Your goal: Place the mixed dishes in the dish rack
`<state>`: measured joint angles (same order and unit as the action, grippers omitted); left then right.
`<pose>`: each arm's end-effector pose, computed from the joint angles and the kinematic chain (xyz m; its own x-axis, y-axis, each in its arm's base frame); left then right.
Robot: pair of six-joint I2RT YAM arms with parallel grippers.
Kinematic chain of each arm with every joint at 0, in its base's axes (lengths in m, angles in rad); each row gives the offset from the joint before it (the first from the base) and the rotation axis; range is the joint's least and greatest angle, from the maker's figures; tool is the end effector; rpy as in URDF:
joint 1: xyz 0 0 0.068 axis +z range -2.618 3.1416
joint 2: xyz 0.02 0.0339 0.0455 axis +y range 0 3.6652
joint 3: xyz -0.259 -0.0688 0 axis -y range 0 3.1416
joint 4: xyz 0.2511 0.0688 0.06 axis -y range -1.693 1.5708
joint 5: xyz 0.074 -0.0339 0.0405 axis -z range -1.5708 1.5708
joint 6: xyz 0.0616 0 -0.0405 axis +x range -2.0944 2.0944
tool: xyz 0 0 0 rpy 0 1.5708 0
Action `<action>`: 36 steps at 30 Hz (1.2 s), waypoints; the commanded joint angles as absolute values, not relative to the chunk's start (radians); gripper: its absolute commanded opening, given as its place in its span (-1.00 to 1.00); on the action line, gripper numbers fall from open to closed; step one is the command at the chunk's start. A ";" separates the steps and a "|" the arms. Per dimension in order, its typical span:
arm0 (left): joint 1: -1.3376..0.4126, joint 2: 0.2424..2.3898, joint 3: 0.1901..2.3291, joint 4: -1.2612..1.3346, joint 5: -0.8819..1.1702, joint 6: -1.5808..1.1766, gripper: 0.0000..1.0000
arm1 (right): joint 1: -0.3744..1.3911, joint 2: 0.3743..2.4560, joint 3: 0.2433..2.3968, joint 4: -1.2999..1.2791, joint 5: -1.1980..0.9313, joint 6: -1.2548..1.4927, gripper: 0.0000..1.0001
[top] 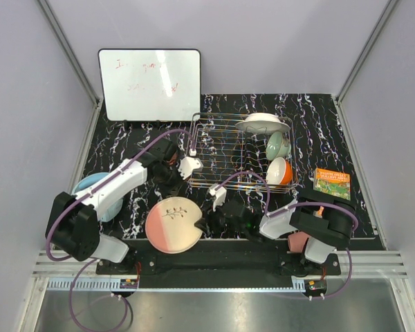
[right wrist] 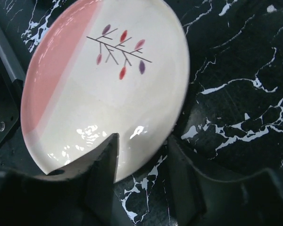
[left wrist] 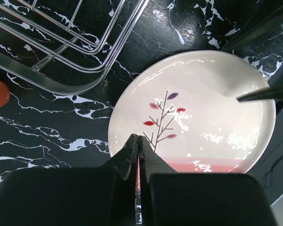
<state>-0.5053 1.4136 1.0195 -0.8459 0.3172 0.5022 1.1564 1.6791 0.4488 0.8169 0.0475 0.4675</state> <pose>0.2334 -0.1511 0.2029 -0.4613 0.7779 -0.4267 0.8792 0.4654 -0.1022 0.1285 0.2849 0.0999 -0.5486 -0.1291 -0.8261 -0.7277 0.5603 0.3957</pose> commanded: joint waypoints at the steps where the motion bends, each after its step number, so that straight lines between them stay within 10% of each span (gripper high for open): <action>1: -0.508 1.385 1.031 -0.841 0.293 0.503 -1.00 | 1.164 1.687 0.446 0.804 0.035 0.472 -0.05; 10: -0.450 1.331 0.939 -0.833 0.233 0.523 -0.81 | 1.163 1.713 0.466 0.712 0.023 0.474 -1.00; 19: -0.364 1.356 0.816 -0.752 0.179 0.571 0.11 | 1.164 1.646 0.443 0.678 0.040 0.437 -1.00; 31: -0.328 1.476 0.816 -0.686 0.212 0.597 0.11 | 1.164 1.606 0.474 0.618 0.043 0.406 -1.00; 36: -0.301 1.516 0.810 -0.689 0.253 0.620 -0.38 | 1.163 1.605 0.476 0.617 0.046 0.411 -1.00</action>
<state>-0.3164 1.4834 0.8093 -0.7235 0.2272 0.5930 1.1564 1.6253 0.4641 0.6380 0.0406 0.4252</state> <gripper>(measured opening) 0.382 0.007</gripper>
